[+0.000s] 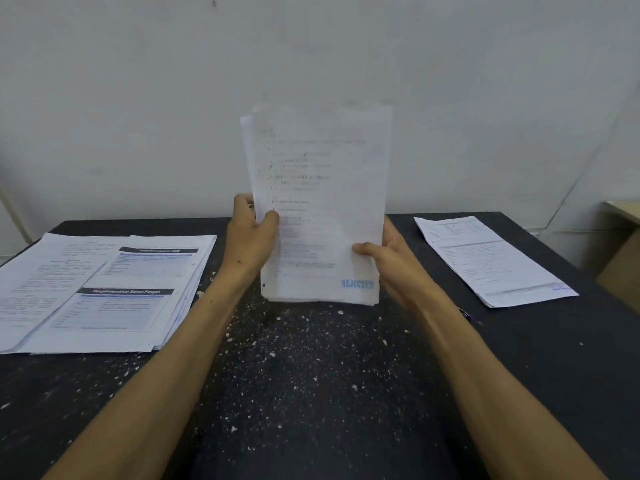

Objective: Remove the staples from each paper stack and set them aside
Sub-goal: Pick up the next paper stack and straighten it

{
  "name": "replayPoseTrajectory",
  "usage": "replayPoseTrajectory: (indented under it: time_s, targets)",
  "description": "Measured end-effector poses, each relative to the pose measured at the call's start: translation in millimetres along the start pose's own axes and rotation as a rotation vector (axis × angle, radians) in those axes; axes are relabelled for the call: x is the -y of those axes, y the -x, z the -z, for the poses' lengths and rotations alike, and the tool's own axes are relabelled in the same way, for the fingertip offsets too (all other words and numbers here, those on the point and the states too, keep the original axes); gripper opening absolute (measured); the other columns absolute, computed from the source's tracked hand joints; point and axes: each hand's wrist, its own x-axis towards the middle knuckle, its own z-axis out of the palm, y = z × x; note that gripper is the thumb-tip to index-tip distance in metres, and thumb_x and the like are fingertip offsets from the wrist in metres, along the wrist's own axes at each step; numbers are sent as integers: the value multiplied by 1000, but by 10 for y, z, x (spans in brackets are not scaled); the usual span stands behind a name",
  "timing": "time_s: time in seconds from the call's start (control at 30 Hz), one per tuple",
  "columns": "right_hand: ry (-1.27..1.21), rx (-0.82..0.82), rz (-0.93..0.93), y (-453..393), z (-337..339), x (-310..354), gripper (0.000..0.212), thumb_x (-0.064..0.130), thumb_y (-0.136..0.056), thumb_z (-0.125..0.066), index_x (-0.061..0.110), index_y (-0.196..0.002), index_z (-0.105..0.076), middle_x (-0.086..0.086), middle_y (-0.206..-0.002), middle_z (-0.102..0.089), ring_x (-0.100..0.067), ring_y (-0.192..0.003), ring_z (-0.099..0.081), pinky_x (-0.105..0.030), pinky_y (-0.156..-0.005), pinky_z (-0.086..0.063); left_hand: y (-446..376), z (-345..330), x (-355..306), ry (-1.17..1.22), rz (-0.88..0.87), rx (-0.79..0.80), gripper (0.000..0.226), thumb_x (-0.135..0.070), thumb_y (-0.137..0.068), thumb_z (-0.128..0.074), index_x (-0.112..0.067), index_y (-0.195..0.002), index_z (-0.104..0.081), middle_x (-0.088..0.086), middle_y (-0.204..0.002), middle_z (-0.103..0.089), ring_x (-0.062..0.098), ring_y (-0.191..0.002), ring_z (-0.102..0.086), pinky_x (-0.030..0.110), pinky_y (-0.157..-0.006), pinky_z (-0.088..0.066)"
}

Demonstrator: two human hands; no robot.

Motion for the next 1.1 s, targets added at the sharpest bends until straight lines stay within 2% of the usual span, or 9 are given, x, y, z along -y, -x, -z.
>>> replayPoseTrajectory:
  time_s: [0.13, 0.27, 0.43, 0.63, 0.73, 0.83, 0.93, 1.0, 1.1]
  targets:
    - [70, -41, 73, -42, 77, 103, 51, 9, -101, -60, 33, -145, -48, 8, -135, -67, -17, -120, -68, -48, -101, -57, -39, -55, -164, 14, -83, 43, 28, -16, -104, -54, -13, -124, -35, -11, -116, -56, 1, -101, -59, 14, -73, -46]
    - [152, -56, 106, 37, 140, 41, 50, 16, -99, -68, 32, -143, -50, 15, -132, -67, -5, -116, -68, -40, -101, -58, 83, -77, -38, 5, -76, 68, 35, -19, -102, -60, -11, -125, -35, -12, -114, -56, -1, -101, -59, 16, -76, -48]
    - [109, -142, 171, 66, 150, 73, 27, 20, -101, -66, 24, -126, -57, 8, -125, -72, -9, -110, -71, -40, -95, -60, 154, -55, -84, 30, -77, 59, 36, -20, -102, -62, -12, -126, -36, -14, -115, -58, -4, -101, -60, 11, -76, -48]
    - [73, -204, 280, 72, -21, 262, 31, 12, -103, -55, 31, -127, -56, 12, -125, -69, -3, -109, -68, -25, -87, -60, 187, -119, -331, 114, -114, 0, 34, -20, -102, -61, -9, -121, -35, -12, -112, -57, -1, -97, -62, 12, -66, -53]
    - [77, -270, 286, 95, -49, 266, 17, 17, -103, -57, 26, -116, -53, 9, -116, -72, -3, -98, -71, -24, -76, -58, 226, -129, -337, 141, -122, -35, 32, -23, -101, -62, -11, -117, -37, -12, -109, -60, 0, -95, -63, 14, -67, -54]
    - [77, -312, 308, 113, -41, 309, 18, 23, -102, -60, 22, -114, -47, 1, -108, -75, -11, -94, -74, -28, -74, -58, 217, -80, -391, 162, -148, -58, 29, -25, -103, -60, -10, -118, -39, -12, -108, -60, -6, -89, -63, 8, -65, -50]
    - [98, -313, 342, 77, -65, 394, 19, 20, -102, -57, 20, -117, -46, 2, -112, -73, -11, -96, -72, -29, -75, -60, 154, -54, -516, 167, -173, -51, 29, -27, -105, -55, -8, -116, -37, -11, -101, -57, -18, -72, -57, 6, -61, -47]
    - [108, -316, 362, 53, -106, 425, 18, 15, -101, -54, 17, -119, -49, 5, -113, -69, -7, -98, -69, -25, -76, -57, 126, -73, -591, 180, -175, -35, 28, -28, -107, -50, -6, -117, -36, -10, -97, -55, -17, -68, -55, 8, -59, -48]
    - [115, -336, 365, 62, -150, 396, 16, 12, -102, -50, 21, -116, -53, 16, -105, -67, 0, -92, -66, -20, -74, -56, 150, -117, -637, 191, -177, -25, 24, -28, -109, -44, -7, -116, -35, -10, -95, -55, -6, -72, -55, 15, -61, -50]
